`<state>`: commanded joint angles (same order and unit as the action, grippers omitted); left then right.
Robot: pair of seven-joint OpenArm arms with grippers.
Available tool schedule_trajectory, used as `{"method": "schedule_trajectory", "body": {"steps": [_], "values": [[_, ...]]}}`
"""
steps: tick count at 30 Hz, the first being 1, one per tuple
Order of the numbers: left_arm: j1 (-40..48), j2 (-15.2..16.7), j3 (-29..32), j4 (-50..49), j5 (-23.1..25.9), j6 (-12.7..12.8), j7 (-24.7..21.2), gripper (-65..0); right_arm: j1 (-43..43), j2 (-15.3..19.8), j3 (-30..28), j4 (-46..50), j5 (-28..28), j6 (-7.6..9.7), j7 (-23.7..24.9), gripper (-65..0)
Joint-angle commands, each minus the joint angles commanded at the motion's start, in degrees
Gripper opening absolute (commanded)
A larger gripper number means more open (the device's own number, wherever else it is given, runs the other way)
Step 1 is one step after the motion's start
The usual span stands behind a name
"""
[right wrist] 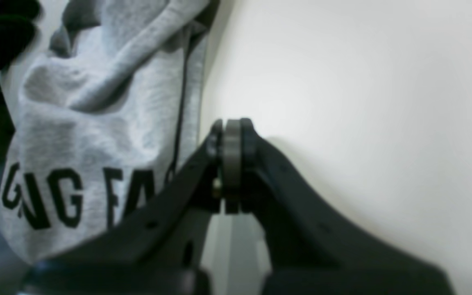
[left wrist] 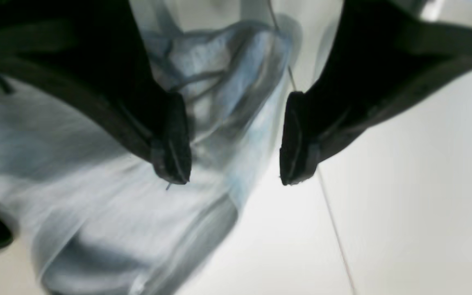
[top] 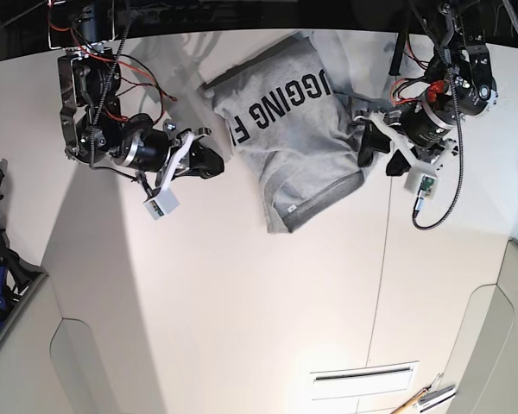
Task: Fold the T-shirt properly
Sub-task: 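Tuck the loose fabric under the bundle with the left gripper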
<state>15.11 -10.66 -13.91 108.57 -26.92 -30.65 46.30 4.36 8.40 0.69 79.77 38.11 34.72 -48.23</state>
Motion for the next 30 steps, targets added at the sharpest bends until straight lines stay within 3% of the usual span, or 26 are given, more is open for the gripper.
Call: {"method": "schedule_trajectory", "body": {"steps": [10, 11, 14, 16, 18, 25, 30], "values": [[-1.16, 0.02, 0.87, -3.39, 0.68, -0.22, 0.20, -28.1, 0.04, 0.00, 0.00, 0.00, -0.17, 0.00, 0.02, -65.0], [-1.16, 0.02, 0.87, -3.39, 0.68, -0.22, 0.20, -31.8, 0.02, 0.00, 0.00, 0.00, -0.17, 0.00, 0.02, -65.0], [-1.16, 0.04, 0.87, -3.37, 0.24, -0.44, 0.17, -56.1, 0.02, 0.00, 0.00, 0.00, -0.17, -0.02, 0.00, -65.0], [-1.16, 0.04, 0.87, -3.37, -1.40, -3.63, 0.20, -65.0, 0.02, -0.02, 0.00, 0.00, -0.17, 0.00, 0.02, -65.0], [-1.16, 0.02, 0.87, -3.28, -3.34, -5.20, 0.22, -65.0, 0.02, -0.02, 0.00, 0.00, -0.17, 0.00, 0.02, -65.0], [-1.92, 0.02, 0.87, 2.21, -6.40, -5.16, 0.48, -65.0, -0.02, 0.00, 0.00, 0.00, -0.22, 0.00, 0.00, -65.0], [-1.92, 0.00, 0.87, 9.60, -9.42, -5.14, 3.67, -65.0, -0.09, 0.00, 0.00, 0.00, -0.22, -0.02, 0.00, -65.0]]}}
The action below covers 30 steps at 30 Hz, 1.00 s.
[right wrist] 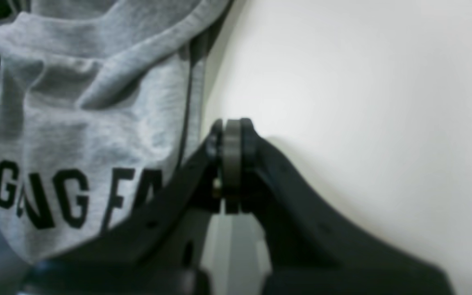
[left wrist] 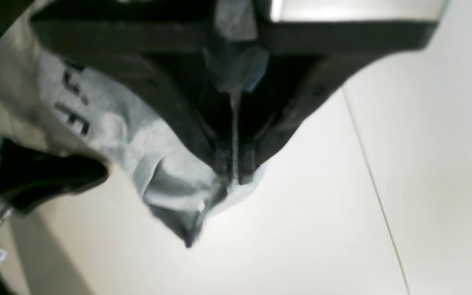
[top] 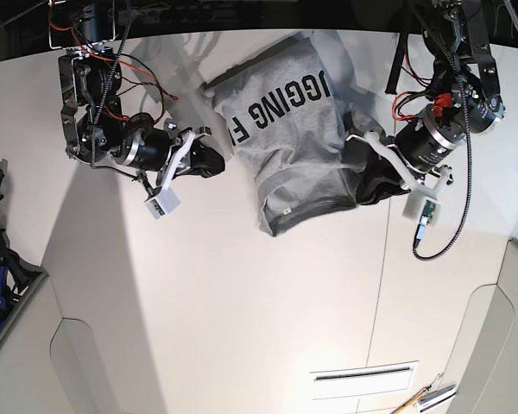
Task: Fold the T-shirt properly
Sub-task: 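Tuck the loose fabric under the bundle with the left gripper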
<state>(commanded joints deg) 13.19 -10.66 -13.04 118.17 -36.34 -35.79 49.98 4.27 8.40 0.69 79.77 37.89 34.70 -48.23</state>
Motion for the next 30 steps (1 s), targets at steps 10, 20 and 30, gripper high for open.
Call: {"method": "schedule_trajectory", "body": {"steps": [10, 20, 30], "values": [[-1.86, 0.20, -0.20, 1.09, -9.03, -0.02, -0.02, -65.0, -0.02, 0.00, 0.00, 0.00, -0.20, 0.02, 0.00, -65.0], [-2.62, 0.22, -8.17, 0.15, -11.65, -0.04, 0.00, -65.0, -0.02, 0.00, 0.00, 0.00, -0.61, 0.02, 0.00, -65.0], [-0.15, 1.95, -7.13, -3.63, -11.28, -1.11, 0.00, -65.0, -0.04, 0.00, 0.00, 0.00, -0.61, 0.02, -0.02, -65.0]]}}
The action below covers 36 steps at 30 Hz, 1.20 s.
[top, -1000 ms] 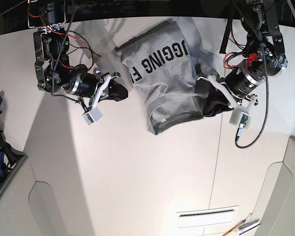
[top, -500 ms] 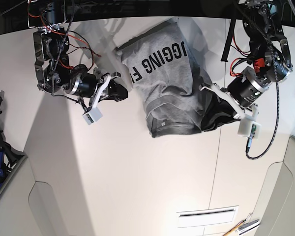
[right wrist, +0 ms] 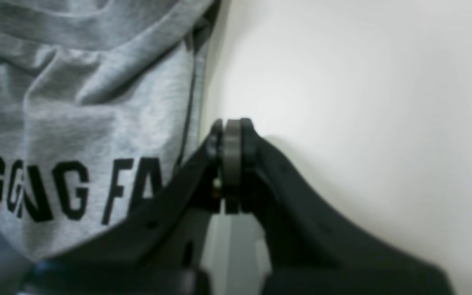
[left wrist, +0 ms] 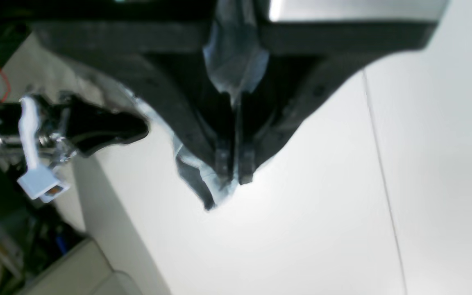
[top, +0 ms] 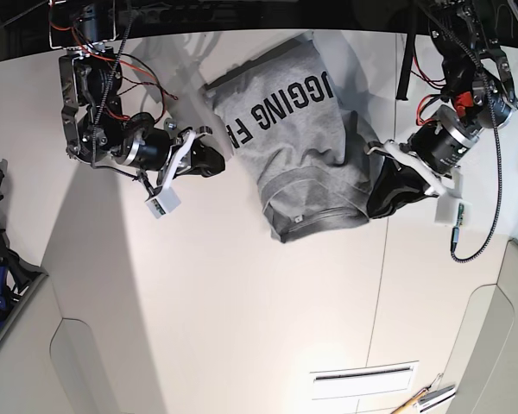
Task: Fold the T-shirt properly
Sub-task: 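Tuck the loose fabric under the bundle with the left gripper, then press both grippers against the bundle sides to square it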
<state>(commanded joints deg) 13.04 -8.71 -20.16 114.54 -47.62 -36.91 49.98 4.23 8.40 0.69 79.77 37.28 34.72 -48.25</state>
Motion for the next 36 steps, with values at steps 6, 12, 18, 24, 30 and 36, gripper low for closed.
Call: {"method": "schedule_trajectory", "body": {"steps": [6, 12, 18, 24, 30, 36], "values": [[0.00, -0.02, -0.11, -10.01, 4.11, -0.92, -0.92, -65.0, 0.02, -0.02, 0.00, 0.00, 0.00, 0.00, 0.04, -65.0], [-0.55, -0.02, -1.11, -10.36, 3.80, -1.27, -2.16, -58.8, 0.02, 0.00, 0.00, 0.00, 0.00, -0.02, 0.02, -65.0], [-0.46, 0.57, -10.75, -9.07, -9.79, -2.60, 4.68, -38.1, 0.02, 0.00, 0.00, 0.00, -0.02, -0.02, 0.07, -65.0], [6.64, 1.11, -16.46, -8.37, -21.90, -3.09, 15.45, -44.4, 0.00, -0.02, 0.00, 0.00, -2.80, -0.44, 0.00, -65.0], [13.07, 1.09, -9.92, -8.46, -15.17, -3.09, 13.99, -65.0, -1.81, 0.00, 0.00, -0.02, -2.54, -0.44, 0.04, -65.0], [10.16, 1.07, 0.52, -11.98, 3.96, -3.09, 2.84, -65.0, -5.75, -0.02, 0.00, -0.02, -1.01, -0.42, 0.02, -65.0]]}}
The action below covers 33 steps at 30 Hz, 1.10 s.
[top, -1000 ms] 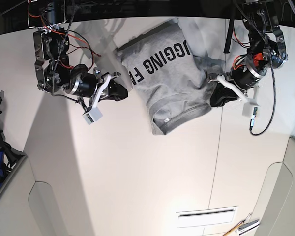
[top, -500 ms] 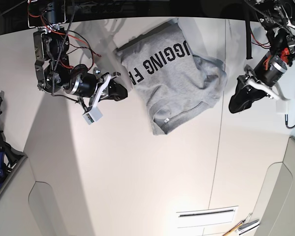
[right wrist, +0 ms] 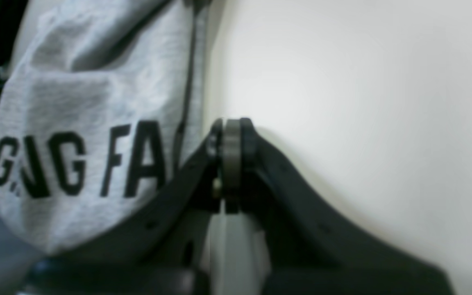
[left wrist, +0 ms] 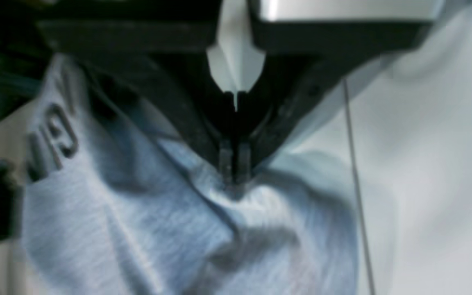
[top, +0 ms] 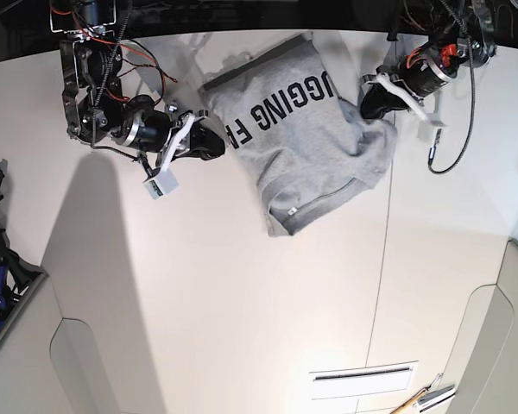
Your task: Fold the T-shirt properly
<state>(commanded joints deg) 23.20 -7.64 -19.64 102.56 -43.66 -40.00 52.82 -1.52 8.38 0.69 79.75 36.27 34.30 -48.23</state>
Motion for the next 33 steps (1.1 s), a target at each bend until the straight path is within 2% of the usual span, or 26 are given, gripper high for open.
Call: {"method": "schedule_trajectory", "body": {"steps": [2, 9, 11, 17, 22, 25, 27, 30, 33], "values": [[-2.80, 0.00, 2.43, -2.84, 3.28, 0.43, -0.63, -65.0, -1.51, 0.00, 0.00, 0.00, 1.75, 0.00, -0.02, -65.0], [-10.99, 0.02, 6.62, -7.85, 3.69, 1.43, -0.96, -65.0, -5.53, -0.02, 0.00, 0.02, 4.72, 0.24, -0.02, -65.0], [-11.82, 0.00, 6.67, -7.85, 3.78, 1.41, -0.96, -65.0, -5.66, -0.22, 0.00, 0.02, 6.38, 0.24, -0.59, -65.0], [-12.37, -0.02, 6.47, -7.43, 3.63, 1.41, -0.70, -65.0, -5.46, -3.98, 0.00, 0.04, 6.19, 0.28, -1.29, -65.0], [-11.65, -0.11, 1.36, -1.73, 3.13, 1.39, 1.66, -65.0, -5.35, -3.37, 1.01, 4.37, 2.82, 0.26, -2.05, -65.0], [-8.83, -1.25, -2.82, 2.47, 0.04, 1.15, 2.36, -65.0, -5.35, -1.40, 1.70, 9.33, 2.54, 0.20, -4.59, -65.0], [-6.16, -1.64, -4.79, 4.90, -0.28, 1.15, 2.78, -65.0, -5.64, 0.96, 1.70, 12.70, 2.62, 0.20, -5.77, -65.0], [-0.42, -1.75, -7.74, 8.83, -0.28, 1.19, 2.78, -65.0, -6.93, 5.68, 1.70, 16.52, 2.89, 0.20, -6.78, -65.0], [7.37, -1.73, -11.78, 12.85, -0.24, 1.19, 3.23, -65.0, -9.90, 11.26, 1.70, 18.67, 7.85, 0.20, -9.25, -65.0]]}}
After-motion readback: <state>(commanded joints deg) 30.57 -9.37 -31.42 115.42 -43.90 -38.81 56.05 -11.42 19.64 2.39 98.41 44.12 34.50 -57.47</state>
